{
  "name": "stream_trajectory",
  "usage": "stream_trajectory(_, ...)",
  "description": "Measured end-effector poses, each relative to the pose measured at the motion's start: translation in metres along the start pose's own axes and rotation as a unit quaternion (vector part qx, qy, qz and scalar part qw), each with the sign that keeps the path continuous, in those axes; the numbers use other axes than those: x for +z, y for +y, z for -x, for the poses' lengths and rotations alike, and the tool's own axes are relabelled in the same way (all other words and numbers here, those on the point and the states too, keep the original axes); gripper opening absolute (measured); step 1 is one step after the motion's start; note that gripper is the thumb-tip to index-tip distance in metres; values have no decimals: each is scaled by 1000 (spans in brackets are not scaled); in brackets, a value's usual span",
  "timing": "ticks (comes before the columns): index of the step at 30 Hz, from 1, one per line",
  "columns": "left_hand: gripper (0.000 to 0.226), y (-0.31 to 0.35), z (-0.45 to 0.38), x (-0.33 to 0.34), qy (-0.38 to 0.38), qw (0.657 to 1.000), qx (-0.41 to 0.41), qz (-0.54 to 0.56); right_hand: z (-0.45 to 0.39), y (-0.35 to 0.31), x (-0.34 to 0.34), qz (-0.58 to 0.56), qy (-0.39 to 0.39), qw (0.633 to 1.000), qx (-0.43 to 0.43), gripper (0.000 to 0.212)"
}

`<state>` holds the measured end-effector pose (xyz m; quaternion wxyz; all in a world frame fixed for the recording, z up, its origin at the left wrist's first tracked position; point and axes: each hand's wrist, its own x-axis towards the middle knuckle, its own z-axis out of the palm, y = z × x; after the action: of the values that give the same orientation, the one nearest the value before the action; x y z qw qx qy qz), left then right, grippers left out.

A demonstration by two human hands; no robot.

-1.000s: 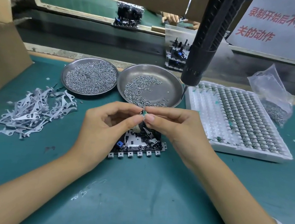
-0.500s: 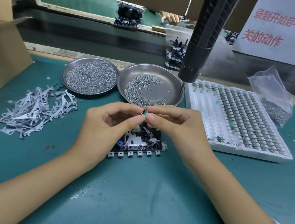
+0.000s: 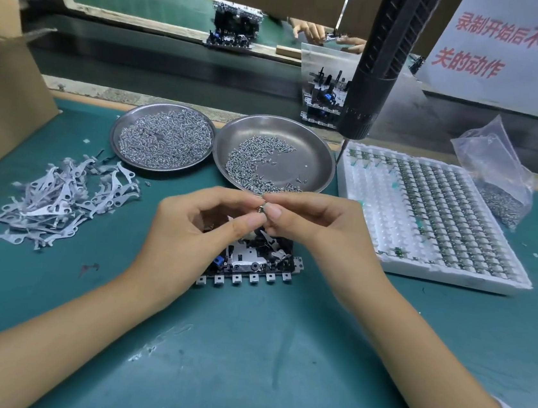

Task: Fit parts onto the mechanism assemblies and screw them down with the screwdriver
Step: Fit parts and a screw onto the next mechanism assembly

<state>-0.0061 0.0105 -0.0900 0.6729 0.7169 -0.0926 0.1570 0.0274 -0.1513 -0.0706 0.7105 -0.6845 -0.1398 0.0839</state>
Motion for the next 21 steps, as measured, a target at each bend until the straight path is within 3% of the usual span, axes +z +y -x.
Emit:
stream_trajectory(4, 14, 0, -2, -4, 11, 992, 69, -100, 1, 0, -2, 4, -30, 1000, -8, 16)
stream_trajectory(10, 26, -1, -5, -10, -4, 988, 82, -130, 3, 0, -2, 25, -68, 997, -33, 18)
stream_trajectory(21, 39, 10, -12, -27, -112, 973, 84, -186, 7, 5, -6, 216, -68, 961, -159, 22)
